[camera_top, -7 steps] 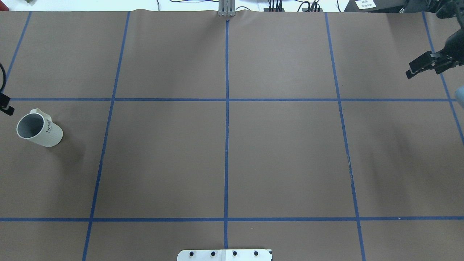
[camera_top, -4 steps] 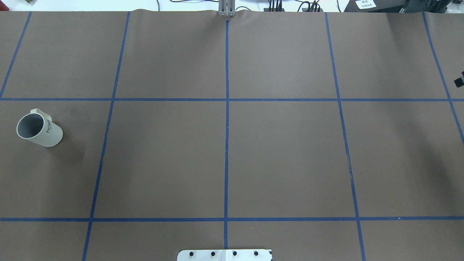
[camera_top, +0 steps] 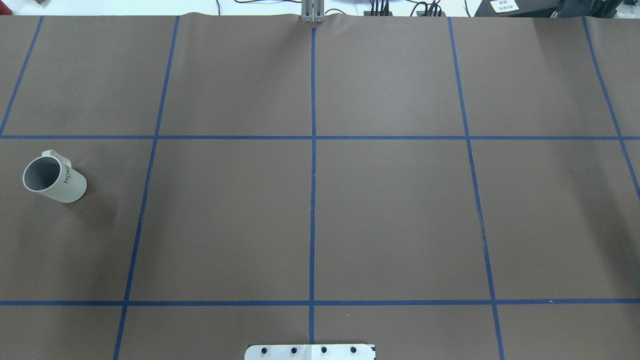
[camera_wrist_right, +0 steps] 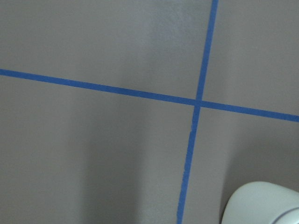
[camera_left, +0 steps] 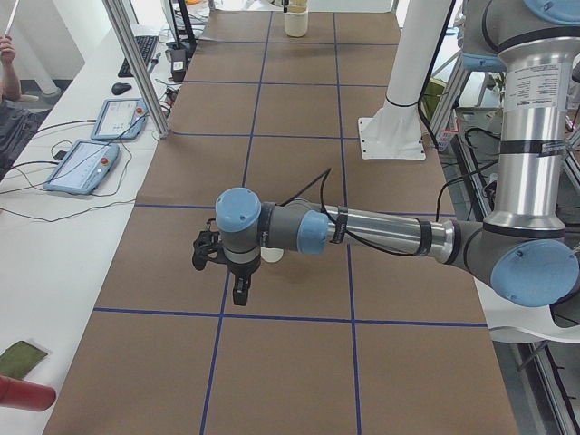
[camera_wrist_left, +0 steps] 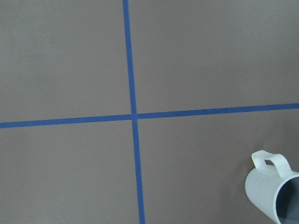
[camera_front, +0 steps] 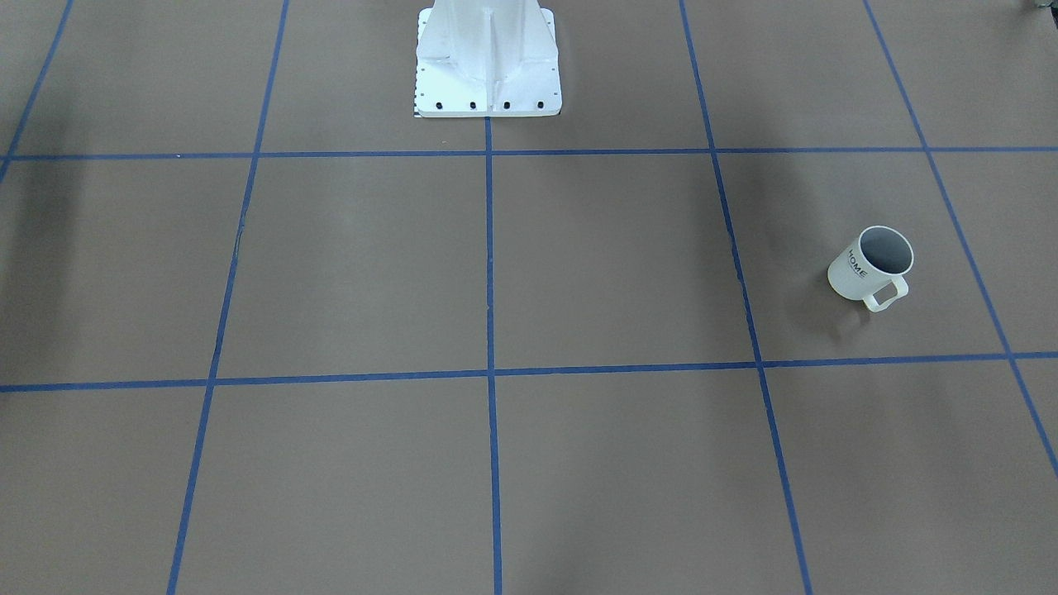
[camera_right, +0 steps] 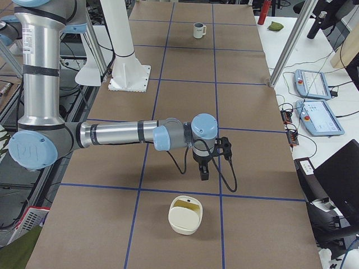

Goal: Left arm hands cup to right arm to dump lemon

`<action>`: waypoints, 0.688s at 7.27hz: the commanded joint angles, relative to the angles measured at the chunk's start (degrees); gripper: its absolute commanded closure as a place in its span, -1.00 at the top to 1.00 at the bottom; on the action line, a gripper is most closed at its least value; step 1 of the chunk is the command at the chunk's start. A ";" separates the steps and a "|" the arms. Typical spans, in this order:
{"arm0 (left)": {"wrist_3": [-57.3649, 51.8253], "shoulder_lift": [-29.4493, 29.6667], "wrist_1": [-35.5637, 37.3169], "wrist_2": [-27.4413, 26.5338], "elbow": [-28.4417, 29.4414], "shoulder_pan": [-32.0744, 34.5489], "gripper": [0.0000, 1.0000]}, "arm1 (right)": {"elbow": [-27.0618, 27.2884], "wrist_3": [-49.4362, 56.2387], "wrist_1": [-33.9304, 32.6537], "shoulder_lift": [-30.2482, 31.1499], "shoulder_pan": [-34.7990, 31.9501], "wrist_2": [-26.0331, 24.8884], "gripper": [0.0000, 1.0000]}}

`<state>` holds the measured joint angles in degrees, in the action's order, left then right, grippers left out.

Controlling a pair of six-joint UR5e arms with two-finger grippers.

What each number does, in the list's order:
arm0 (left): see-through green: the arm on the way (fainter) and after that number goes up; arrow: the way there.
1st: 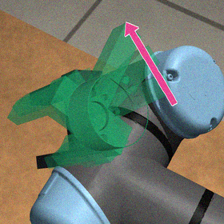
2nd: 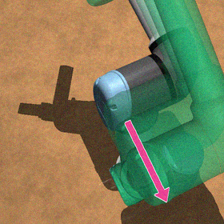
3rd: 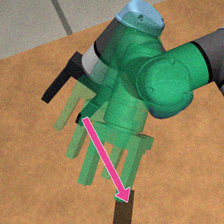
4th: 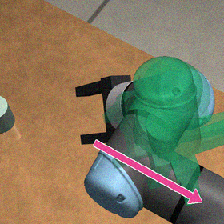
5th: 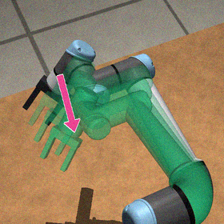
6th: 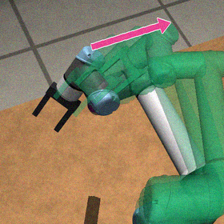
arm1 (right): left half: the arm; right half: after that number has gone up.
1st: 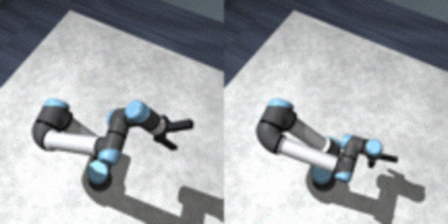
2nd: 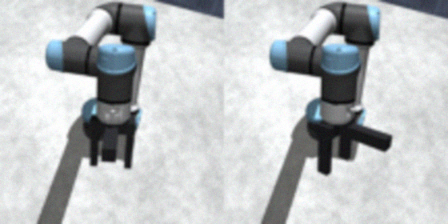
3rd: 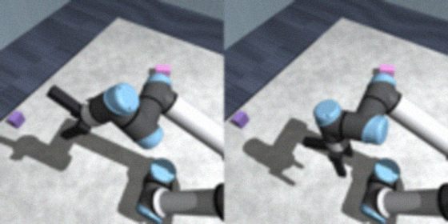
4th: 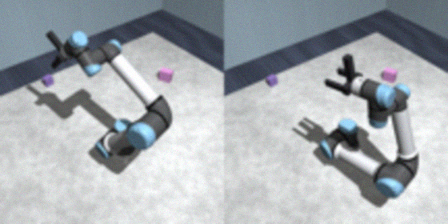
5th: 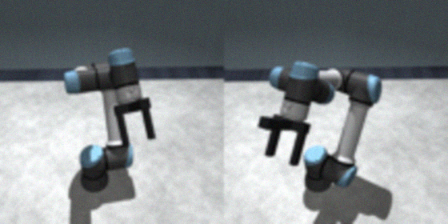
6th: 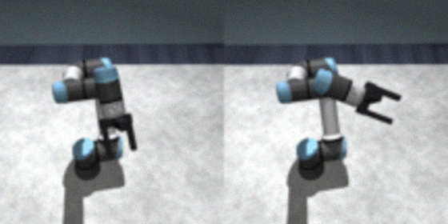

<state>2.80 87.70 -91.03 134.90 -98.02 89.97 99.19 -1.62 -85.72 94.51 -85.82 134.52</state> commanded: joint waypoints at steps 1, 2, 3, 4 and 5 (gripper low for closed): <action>0.36 -0.52 -1.44 -6.69 -0.67 0.20 1.00 | -1.98 -0.83 0.12 0.76 -0.23 -1.71 1.00; 0.36 -0.42 -1.43 -7.80 -0.76 -0.06 1.00 | -2.94 -0.75 0.03 0.85 -0.40 -1.63 1.00; 0.36 -0.42 -1.43 -7.81 -0.42 -0.23 1.00 | -2.87 -0.92 0.03 0.68 -1.71 -0.58 1.00; 0.36 -0.42 -1.43 -7.72 -0.41 -0.23 1.00 | -2.69 -0.84 -0.14 0.07 -2.94 2.47 1.00; 0.36 -0.34 -1.43 -6.85 -0.33 -0.23 1.00 | -2.60 -0.75 -0.49 0.15 -4.26 3.20 1.00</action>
<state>3.16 87.29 -92.46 127.49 -98.44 89.78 96.51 -2.45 -85.88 94.82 -88.45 135.96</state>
